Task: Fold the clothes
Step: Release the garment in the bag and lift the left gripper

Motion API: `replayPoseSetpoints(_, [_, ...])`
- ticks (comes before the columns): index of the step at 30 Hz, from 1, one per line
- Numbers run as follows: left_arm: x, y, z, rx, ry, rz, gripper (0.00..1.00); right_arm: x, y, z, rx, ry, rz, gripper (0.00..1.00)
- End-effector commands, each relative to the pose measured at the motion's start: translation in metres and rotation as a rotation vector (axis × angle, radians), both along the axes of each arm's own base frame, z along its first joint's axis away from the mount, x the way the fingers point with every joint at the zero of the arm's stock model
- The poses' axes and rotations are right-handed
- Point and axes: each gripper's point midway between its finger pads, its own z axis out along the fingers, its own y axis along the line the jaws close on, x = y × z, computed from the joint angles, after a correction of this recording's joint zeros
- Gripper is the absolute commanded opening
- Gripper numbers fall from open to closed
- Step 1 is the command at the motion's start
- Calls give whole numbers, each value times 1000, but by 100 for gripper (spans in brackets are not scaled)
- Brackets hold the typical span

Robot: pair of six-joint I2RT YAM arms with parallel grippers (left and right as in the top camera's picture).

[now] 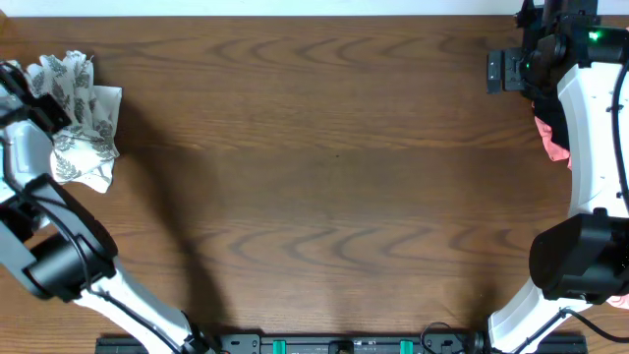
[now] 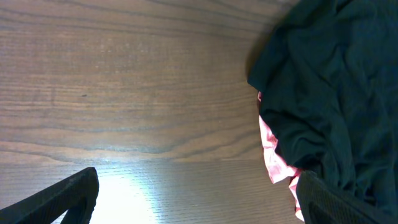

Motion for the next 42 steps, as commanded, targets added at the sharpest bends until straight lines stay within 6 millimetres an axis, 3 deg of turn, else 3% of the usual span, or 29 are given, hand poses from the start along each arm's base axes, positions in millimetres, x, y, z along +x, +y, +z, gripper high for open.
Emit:
replayPoseSetpoints(1, [-4, -6, -40, -73, 57, 3, 12, 0, -3, 4, -6, -9, -20, 99])
replayPoseSetpoints(4, [-7, -12, -62, -102, 98, -3, 12, 0, -3, 4, -6, -9, -20, 99])
replayPoseSetpoints(7, [3, -17, -47, -80, 69, -20, 12, 0, -3, 4, -6, -9, -20, 99])
replayPoseSetpoints(10, [21, -22, 4, -15, -24, -49, 12, 0, -3, 4, -6, -9, -20, 99])
replayPoseSetpoints(11, [28, -26, 31, 17, -73, -61, 13, 0, -3, 4, -6, -9, -20, 99])
replayPoseSetpoints(12, [33, -29, 55, 46, -117, -72, 17, 0, -3, 4, -6, -9, -20, 99])
replayPoseSetpoints(14, [37, -37, 101, 98, -200, -89, 34, 0, -3, 4, -6, -9, -20, 99])
replayPoseSetpoints(16, [35, -47, 142, 130, -272, -95, 37, 0, -3, 4, -6, -9, -20, 99])
replayPoseSetpoints(19, [26, -65, 176, 95, -343, -61, 38, 0, -3, 4, -6, -9, -20, 99])
replayPoseSetpoints(23, [18, -113, 182, -12, -321, -116, 49, 0, -3, 4, -6, -9, -20, 99])
replayPoseSetpoints(25, [23, -147, 178, -84, -304, -206, 70, 0, -3, 4, -6, -9, -20, 99])
replayPoseSetpoints(27, [29, -178, 172, -141, -292, -286, 84, 0, -3, 4, -6, -9, -20, 99])
replayPoseSetpoints(28, [32, -193, 169, -160, -281, -319, 98, 0, -3, 4, -6, -9, -20, 99])
replayPoseSetpoints(34, [39, -242, 158, -191, -238, -414, 98, 0, -3, 4, -6, -9, -20, 99])
replayPoseSetpoints(42, [41, -254, 158, -194, -236, -439, 98, 0, -3, 4, -6, -9, -20, 99])
